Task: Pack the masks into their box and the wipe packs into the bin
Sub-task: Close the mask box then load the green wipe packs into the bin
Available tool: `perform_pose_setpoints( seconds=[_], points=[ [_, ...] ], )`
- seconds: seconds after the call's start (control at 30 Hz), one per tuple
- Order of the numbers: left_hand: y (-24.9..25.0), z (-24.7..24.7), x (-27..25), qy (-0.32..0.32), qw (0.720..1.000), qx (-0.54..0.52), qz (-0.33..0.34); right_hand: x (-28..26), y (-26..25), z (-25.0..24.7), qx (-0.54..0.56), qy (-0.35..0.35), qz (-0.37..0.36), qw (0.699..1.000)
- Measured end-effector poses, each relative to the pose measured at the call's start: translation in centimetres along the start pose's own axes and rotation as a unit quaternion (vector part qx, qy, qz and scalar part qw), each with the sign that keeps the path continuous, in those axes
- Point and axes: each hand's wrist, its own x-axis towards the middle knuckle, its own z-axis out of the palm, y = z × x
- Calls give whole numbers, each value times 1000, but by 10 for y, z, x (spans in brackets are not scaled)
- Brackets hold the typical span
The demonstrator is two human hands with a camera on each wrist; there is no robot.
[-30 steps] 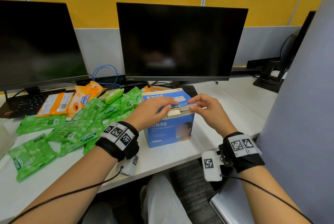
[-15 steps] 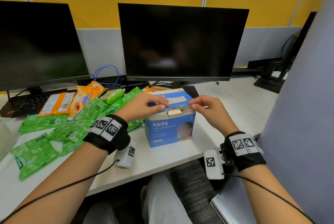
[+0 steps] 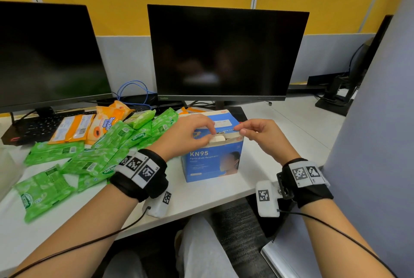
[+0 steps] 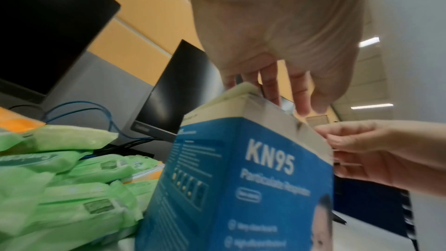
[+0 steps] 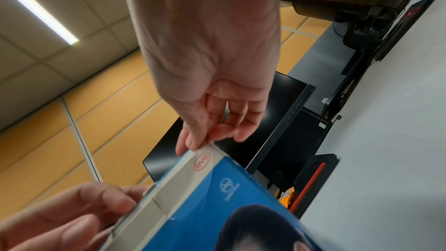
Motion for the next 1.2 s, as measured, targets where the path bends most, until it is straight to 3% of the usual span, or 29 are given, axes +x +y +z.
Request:
perform_pose_setpoints(
  seconds=[0.13,0.4,0.5,0.7,0.83,1.0,1.2],
  points=[
    [12,16,2,-27,993,117,13,-3,1,1,10,15,-12,1000],
    [22,29,-1,-7,978,205,32,-2,-1,0,-29,4,-6,1000],
    [24,33,2,-25,979,201,34,-3,-4,2,-47,16,-9,999],
    [19,30,-2,-7,980,180,88,-3,-10,5,-227,40,-39,972],
    [18,29,-1,20,977,178,114,-2,-14,11,-240,44,-129,961],
    [18,23,-2,74,989,116,63,-4,-25,28,-264,-11,-192,945],
    [7,19,3,79,997,5,-20,-3,-28,35,-352,-1,-214,911]
  ],
)
